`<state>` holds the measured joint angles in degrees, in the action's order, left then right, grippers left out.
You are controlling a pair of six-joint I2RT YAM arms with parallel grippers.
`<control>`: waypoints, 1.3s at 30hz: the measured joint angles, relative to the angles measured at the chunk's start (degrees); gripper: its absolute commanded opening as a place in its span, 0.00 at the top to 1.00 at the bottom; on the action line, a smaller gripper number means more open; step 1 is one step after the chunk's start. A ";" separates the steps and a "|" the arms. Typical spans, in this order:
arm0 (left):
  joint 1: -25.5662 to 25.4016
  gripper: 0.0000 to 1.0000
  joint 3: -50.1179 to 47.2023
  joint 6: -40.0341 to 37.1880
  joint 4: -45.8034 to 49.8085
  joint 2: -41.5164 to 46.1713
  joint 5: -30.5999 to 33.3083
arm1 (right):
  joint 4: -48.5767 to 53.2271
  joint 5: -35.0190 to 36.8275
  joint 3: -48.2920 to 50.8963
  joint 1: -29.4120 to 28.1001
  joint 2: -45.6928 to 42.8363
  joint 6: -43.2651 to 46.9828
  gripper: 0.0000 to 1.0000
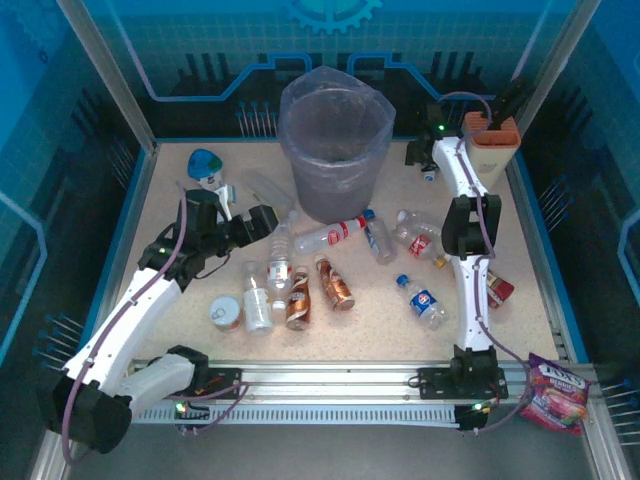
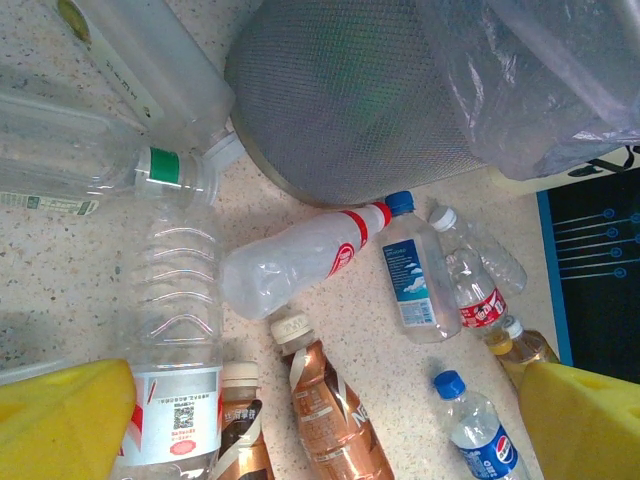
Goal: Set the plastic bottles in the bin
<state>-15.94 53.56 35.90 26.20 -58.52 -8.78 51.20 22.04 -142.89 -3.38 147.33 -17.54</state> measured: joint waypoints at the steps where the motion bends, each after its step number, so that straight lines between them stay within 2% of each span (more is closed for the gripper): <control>1: 0.00 0.01 0.00 0.00 -0.11 0.00 0.00 | -0.07 -0.13 -0.48 0.13 0.55 -0.20 0.10; 8: 0.00 0.01 -0.04 0.02 -1.25 0.00 0.07 | -0.17 -1.79 -1.88 1.31 3.93 -1.55 0.16; 12: 0.00 0.01 -0.04 0.07 -1.25 0.00 0.24 | -0.26 -3.13 -1.86 1.64 4.66 -2.12 0.29; 18: 0.00 0.01 -0.07 0.15 -1.25 0.00 0.46 | -2.69 -3.63 -0.61 1.70 4.39 -2.62 0.42; 24: 0.00 0.01 -0.07 0.15 -1.25 0.00 0.61 | -4.61 -3.87 4.39 1.70 1.42 -2.38 0.47; 31: 0.00 0.01 -0.07 0.15 -1.27 0.00 0.63 | -5.62 -4.61 15.69 1.70 -8.09 -2.36 0.51; 39: 0.00 0.01 -0.15 0.15 -1.70 0.00 0.61 | -7.48 -5.70 30.14 1.57 -28.28 -1.31 0.53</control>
<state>-15.94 53.41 36.05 24.49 -58.52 -8.16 43.72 16.34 -112.75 -1.80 119.04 -18.85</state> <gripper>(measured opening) 0.992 0.510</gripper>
